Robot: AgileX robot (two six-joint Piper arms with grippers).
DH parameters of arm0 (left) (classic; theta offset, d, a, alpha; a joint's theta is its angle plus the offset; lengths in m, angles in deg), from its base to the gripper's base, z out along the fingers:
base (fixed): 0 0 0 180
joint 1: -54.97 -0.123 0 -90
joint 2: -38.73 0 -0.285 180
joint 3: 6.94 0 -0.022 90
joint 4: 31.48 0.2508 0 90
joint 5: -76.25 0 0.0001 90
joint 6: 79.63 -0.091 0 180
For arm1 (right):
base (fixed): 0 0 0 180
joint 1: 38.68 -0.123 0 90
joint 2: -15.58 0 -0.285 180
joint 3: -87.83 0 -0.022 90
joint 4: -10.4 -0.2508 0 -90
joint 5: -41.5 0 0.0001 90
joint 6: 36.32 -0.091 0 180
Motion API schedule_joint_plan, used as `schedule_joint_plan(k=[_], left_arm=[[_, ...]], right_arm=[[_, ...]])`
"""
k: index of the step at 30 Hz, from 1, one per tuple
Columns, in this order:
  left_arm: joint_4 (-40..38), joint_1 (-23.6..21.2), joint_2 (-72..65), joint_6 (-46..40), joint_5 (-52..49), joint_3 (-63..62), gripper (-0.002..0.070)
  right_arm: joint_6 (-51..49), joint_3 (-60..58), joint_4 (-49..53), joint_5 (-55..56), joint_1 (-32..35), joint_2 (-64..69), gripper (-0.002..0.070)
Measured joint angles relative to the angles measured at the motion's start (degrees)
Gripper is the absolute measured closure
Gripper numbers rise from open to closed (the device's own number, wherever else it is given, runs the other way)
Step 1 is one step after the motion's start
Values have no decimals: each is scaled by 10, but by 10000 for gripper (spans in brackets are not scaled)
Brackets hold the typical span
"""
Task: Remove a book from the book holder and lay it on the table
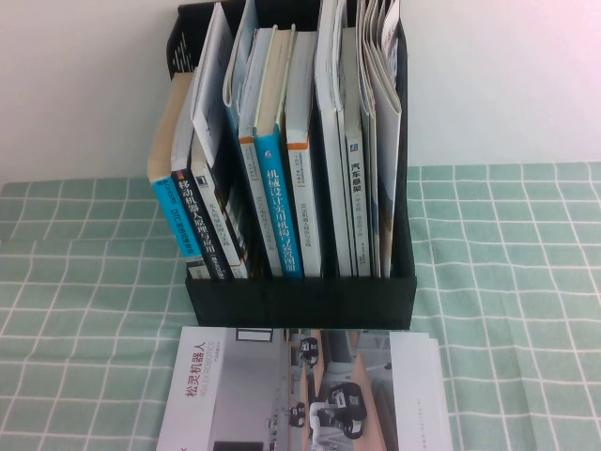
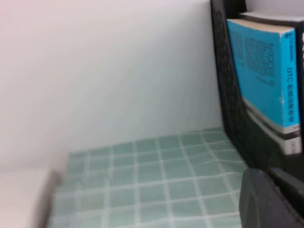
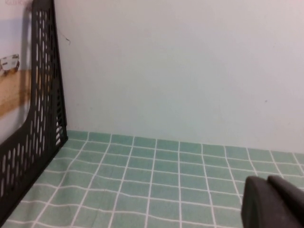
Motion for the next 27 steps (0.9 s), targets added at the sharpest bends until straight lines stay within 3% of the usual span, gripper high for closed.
schedule_joint_plan(k=[6,17,21,27], left_arm=[[53,0,0,3,62,1,678],[46,0,0,287,93,3,678],[64,0,0,379,134,-3,678],[111,0,-25,421,-4,-145,678]], right_arm=[[-6,0,-6,28,0,0,678],[-12,1,-7,143,0,0,678],[-39,53,-7,59,0,0,678],[-27,208,-7,-136,0,7,678]])
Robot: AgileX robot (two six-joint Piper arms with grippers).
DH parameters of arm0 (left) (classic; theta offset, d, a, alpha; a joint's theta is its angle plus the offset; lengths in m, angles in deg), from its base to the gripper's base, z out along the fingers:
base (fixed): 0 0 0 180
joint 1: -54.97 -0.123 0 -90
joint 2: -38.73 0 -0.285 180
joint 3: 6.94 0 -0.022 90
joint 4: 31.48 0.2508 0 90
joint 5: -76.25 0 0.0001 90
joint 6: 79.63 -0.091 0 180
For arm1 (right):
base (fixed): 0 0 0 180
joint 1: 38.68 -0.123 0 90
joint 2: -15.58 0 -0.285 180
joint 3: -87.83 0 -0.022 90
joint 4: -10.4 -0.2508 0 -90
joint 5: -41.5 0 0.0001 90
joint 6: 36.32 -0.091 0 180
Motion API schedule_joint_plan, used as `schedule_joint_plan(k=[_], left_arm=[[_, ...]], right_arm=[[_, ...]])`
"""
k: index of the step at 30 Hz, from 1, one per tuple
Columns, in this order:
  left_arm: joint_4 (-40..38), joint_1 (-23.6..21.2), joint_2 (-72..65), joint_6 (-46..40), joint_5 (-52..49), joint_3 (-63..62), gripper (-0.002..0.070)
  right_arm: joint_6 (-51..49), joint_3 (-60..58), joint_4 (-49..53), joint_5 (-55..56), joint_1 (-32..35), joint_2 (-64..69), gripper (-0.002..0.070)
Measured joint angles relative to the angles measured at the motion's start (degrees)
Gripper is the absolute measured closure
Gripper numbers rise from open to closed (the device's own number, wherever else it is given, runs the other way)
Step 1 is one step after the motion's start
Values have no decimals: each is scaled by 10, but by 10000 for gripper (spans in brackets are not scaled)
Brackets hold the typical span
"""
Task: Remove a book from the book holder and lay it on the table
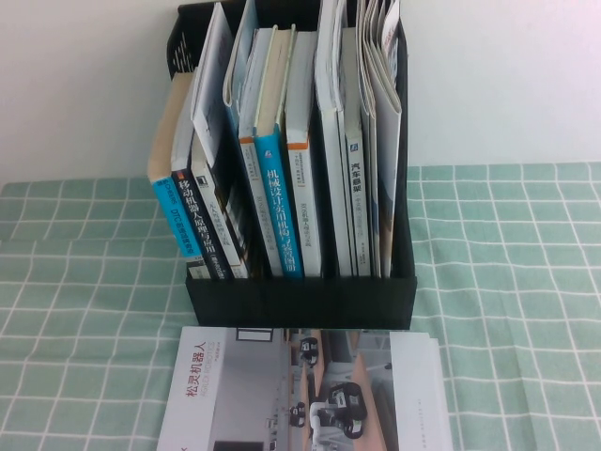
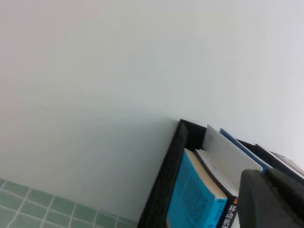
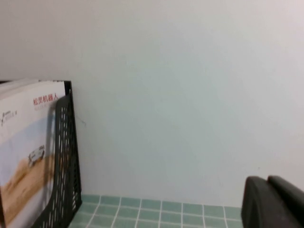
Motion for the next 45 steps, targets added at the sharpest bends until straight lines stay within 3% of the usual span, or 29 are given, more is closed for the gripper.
schedule_joint_plan(k=[4,8,15,19,23,31,37,45], left_arm=[[3,0,-68,-34,-79,-87,678],[4,0,-132,-101,-68,-122,678],[-116,23,-281,-161,-143,-168,678],[-215,69,-387,-270,-151,-202,678],[-297,156,-483,-366,-84,-243,678],[-320,311,-687,-452,46,-361,678],[-320,352,-816,-468,57,-464,678],[-320,363,-884,-487,58,-562,678]], right_arm=[[40,94,0,-139,0,60,678],[100,156,-7,-264,0,141,678],[152,202,6,-421,0,268,678],[182,202,25,-406,0,285,678],[205,197,27,-340,0,285,678],[219,195,4,-201,0,285,678],[273,195,-130,-165,0,285,678],[440,193,-346,-178,0,285,678]])
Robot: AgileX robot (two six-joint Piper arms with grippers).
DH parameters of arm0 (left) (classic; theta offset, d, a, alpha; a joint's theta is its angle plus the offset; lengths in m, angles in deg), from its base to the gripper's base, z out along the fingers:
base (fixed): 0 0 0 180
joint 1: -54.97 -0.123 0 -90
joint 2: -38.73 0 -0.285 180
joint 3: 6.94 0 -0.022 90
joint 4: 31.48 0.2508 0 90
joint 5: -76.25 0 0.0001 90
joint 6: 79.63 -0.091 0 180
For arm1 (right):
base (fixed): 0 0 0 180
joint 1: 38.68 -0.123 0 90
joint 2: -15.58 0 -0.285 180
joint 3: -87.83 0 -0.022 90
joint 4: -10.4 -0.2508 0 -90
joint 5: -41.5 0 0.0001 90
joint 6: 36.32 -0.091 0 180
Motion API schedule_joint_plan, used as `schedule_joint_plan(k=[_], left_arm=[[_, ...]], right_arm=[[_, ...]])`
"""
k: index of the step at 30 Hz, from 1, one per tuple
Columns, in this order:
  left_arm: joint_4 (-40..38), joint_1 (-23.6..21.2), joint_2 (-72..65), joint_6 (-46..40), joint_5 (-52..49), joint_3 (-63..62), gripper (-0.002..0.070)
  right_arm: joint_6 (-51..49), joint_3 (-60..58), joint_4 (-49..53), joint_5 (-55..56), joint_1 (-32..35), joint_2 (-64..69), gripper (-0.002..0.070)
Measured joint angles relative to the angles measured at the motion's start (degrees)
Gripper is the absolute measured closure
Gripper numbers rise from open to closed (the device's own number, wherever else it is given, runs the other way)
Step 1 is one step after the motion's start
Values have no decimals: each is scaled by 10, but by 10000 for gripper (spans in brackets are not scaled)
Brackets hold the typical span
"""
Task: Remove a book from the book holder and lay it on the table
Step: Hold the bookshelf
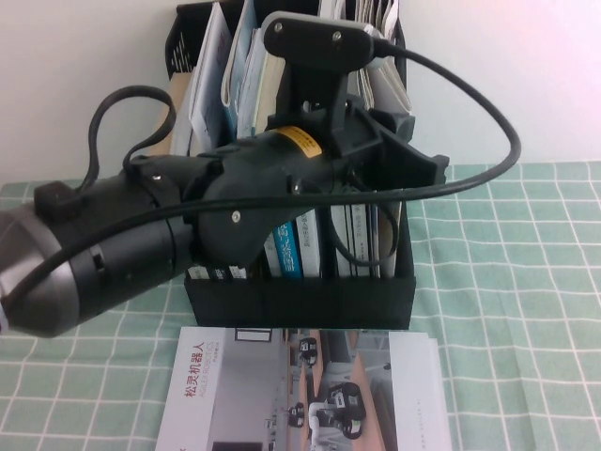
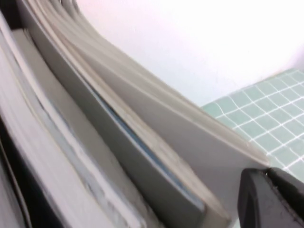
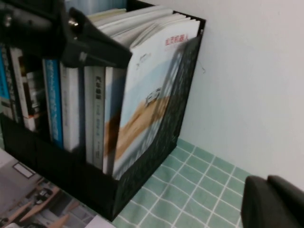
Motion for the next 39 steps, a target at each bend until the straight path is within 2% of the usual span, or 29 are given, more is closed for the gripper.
schedule_joint_plan(k=[3,7,9,13,15,17,19,23,28,33,39], left_arm=[[0,0,-7,-1,3,-14,678],[0,0,-7,-1,4,-15,678],[0,0,-8,-1,4,-15,678],[0,0,-9,-6,-4,-16,678],[0,0,-9,-10,-7,-16,678],[0,0,-9,-13,-9,-16,678],[0,0,-9,-14,-11,-16,678],[0,0,-9,-14,-13,-16,678],[0,0,-9,-16,-16,-16,678],[0,0,-9,-24,-18,-16,678],[0,0,-9,-34,-18,-16,678]], right_arm=[[29,0,-15,-33,0,1,678],[20,0,12,-138,0,19,678],[-29,0,78,-193,0,37,678],[-168,0,301,-248,0,82,678],[-228,0,395,-200,0,90,678],[-260,0,448,-100,0,90,678],[-271,0,446,11,0,82,678],[-268,-20,378,233,0,57,678],[-308,-95,378,405,-28,18,678],[-495,-175,558,529,-76,0,678],[-769,-202,881,595,-85,25,678]])
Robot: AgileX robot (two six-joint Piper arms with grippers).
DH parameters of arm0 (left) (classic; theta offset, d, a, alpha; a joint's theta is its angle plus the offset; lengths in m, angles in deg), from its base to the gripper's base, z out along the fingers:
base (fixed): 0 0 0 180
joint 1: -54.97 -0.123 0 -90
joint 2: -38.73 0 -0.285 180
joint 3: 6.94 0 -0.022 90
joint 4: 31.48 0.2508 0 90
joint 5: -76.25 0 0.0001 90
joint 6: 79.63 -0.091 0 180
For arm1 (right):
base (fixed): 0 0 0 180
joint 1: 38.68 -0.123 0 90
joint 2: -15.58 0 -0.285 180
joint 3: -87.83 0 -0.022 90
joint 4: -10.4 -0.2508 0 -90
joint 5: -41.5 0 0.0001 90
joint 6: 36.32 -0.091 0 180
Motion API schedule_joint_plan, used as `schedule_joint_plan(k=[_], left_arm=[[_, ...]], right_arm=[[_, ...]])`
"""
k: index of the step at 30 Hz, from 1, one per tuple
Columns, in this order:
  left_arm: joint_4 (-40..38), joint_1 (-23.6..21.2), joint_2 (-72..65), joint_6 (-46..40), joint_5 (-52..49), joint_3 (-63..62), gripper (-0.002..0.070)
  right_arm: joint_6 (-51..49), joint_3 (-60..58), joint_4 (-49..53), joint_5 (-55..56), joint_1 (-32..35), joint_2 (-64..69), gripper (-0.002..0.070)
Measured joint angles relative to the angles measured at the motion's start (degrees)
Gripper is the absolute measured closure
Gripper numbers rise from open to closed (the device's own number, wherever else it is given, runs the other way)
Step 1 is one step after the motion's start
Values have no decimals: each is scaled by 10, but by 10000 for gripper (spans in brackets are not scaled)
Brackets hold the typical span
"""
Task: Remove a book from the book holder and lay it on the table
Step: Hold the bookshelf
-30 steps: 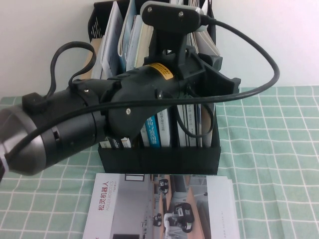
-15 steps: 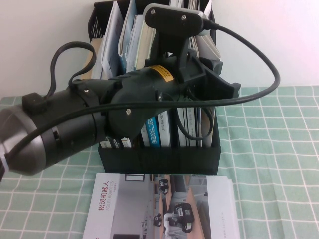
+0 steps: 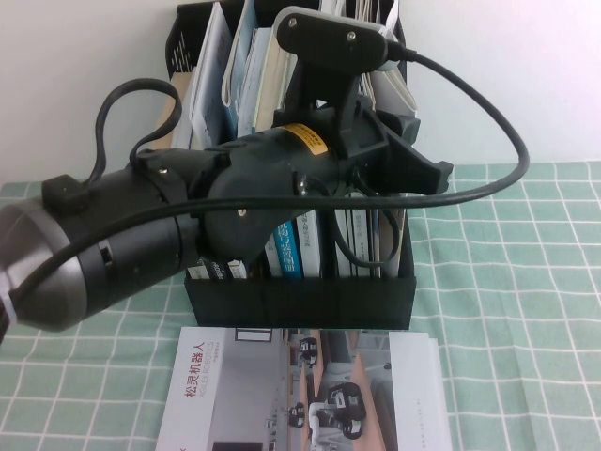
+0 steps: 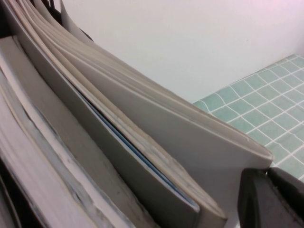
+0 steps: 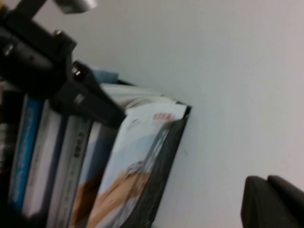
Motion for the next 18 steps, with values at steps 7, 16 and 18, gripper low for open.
schedule_joint_plan(k=[7,16,18], left_arm=[[0,0,-1,-7,0,0,678],[0,0,-4,-7,-14,0,678],[0,0,-4,-8,-21,0,678]], right_arm=[[-87,-4,122,67,0,131,656],[-8,-3,-59,334,0,393,267],[34,4,-82,374,0,458,207]])
